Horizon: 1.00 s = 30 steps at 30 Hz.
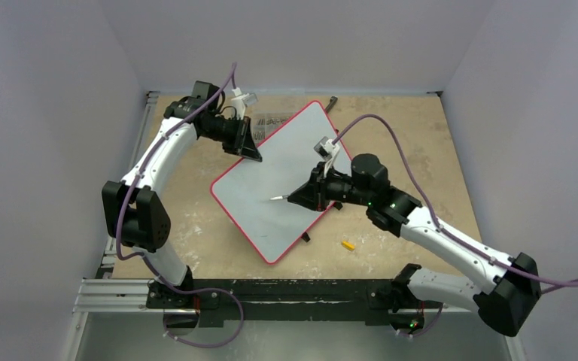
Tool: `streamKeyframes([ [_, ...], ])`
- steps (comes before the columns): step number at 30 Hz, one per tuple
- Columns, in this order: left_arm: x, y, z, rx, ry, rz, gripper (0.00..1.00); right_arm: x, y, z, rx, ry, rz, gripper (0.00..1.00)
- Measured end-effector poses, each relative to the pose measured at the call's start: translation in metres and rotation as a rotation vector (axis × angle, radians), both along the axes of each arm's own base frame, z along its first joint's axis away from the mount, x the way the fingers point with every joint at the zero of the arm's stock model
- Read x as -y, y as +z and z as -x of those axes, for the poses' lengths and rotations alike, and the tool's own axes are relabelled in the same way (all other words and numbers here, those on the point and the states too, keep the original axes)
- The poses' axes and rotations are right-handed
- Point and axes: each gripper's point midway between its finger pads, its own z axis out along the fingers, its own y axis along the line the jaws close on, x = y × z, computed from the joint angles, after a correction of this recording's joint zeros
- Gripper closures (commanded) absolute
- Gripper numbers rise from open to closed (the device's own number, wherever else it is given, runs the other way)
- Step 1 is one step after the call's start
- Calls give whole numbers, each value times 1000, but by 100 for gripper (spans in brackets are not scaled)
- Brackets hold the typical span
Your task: Write a sentence on the whiteboard
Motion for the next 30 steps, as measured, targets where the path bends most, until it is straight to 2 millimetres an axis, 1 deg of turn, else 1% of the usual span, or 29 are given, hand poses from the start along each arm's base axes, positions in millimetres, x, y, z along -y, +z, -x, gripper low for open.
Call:
streamKeyframes([
  [3,1,0,-1,4,3,-2,100,-22,-6,4,29,37,20,100],
  [6,3,0,-1,5,6,-8,100,-37,-4,6,66,63,24,100],
  [9,5,1,0,11,6,-16,100,-47,5,-1,108,67,15,100],
  [14,10,5,1,23,-1,-26,100,-56,26,-12,186,64,-23,100],
  [18,10,4,0,27,2,-33,100,-64,31,-19,209,67,-28,100],
  [21,9,4,0,28,3,-34,100,-70,26,-25,208,69,-17,100],
  [23,9,4,0,28,4,-36,100,-73,19,-28,197,71,-3,100],
  [30,9,4,0,30,4,-37,100,-86,3,-33,173,89,19,100],
])
